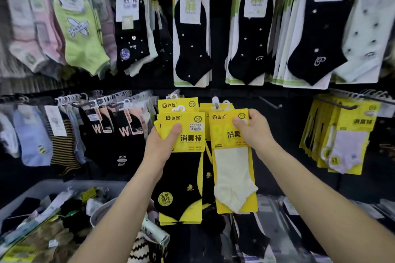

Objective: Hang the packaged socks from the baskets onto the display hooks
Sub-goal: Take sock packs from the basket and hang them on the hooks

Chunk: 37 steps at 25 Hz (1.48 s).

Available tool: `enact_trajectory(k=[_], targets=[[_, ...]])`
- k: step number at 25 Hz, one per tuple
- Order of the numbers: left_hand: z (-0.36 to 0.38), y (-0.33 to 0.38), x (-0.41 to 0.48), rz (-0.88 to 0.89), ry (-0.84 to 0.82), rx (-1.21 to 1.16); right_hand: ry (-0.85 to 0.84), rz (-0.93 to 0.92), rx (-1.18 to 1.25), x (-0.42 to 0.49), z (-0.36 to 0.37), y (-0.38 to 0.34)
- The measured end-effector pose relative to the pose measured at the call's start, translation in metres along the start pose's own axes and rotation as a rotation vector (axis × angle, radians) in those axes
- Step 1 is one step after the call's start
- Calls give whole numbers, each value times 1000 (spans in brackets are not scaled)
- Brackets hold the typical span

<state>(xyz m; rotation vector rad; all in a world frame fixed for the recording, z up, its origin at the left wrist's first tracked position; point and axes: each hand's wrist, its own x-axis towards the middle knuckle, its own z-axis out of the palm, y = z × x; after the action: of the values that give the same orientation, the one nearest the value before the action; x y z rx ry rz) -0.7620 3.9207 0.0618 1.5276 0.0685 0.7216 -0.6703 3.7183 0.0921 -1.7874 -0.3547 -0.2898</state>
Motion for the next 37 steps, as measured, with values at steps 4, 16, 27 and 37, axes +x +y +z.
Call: enact_trajectory(k=[4,16,27,37], targets=[[-6,-2,-1,8,-10,23,6,-20,-46,7,17,-4],[-29,-5,-23,14,54,99,-5,24,-227,4,30,4],[13,-7,-35,50,-44,36,-151,-102,-94,-49,34,-8],[11,-8,-26,20,-15,12,-63,13,95,-35,-1,4]])
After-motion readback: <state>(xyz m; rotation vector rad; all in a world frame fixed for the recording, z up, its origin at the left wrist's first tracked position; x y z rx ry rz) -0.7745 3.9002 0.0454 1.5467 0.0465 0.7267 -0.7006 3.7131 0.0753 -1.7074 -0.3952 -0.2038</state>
